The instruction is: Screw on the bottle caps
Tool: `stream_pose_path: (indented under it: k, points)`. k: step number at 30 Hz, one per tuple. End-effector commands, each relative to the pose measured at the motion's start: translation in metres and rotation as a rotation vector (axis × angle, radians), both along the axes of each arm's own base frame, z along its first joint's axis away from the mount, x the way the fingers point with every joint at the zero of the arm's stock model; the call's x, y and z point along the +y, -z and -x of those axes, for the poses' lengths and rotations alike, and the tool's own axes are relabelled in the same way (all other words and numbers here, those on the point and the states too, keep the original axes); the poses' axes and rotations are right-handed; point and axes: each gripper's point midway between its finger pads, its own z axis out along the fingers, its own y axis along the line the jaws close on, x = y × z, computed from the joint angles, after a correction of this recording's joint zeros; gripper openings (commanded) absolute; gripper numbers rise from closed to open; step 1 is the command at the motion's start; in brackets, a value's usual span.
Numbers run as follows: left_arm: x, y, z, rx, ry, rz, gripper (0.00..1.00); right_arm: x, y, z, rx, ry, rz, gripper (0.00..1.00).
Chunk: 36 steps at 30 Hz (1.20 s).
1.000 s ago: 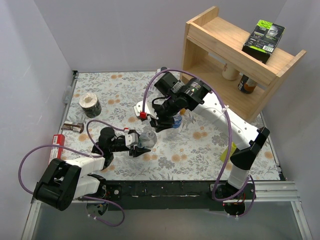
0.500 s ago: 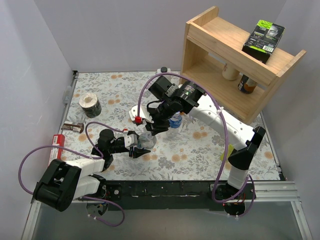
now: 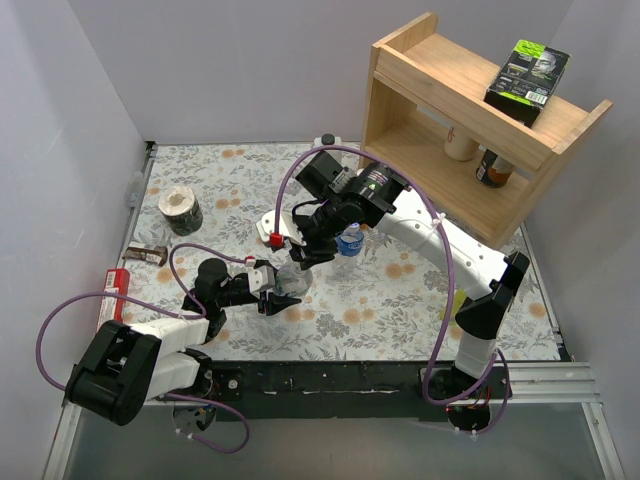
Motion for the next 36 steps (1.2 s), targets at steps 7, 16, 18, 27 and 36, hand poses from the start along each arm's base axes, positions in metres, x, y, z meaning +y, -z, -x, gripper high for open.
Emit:
stream_pose_path:
  k: [7,16,18,27,36]
  points:
    - [-0.001,-0.022,-0.007,-0.075,-0.033,0.05,0.0,0.004,0.006,0.009,0.028,-0.045,0.003,0.27]
    - [-0.001,-0.024,-0.008,-0.07,-0.044,0.06,0.0,0.002,0.009,0.009,0.032,-0.044,0.012,0.26]
    - [-0.002,-0.024,-0.007,-0.088,-0.03,0.055,0.0,0.003,0.01,0.008,0.026,-0.04,0.015,0.27]
    - [0.0,-0.021,-0.008,-0.139,-0.029,0.03,0.0,0.003,0.022,0.0,0.001,-0.007,0.049,0.27]
    - [0.003,-0.036,-0.022,-0.108,-0.126,0.083,0.0,-0.003,0.041,0.004,0.052,0.02,0.146,0.25]
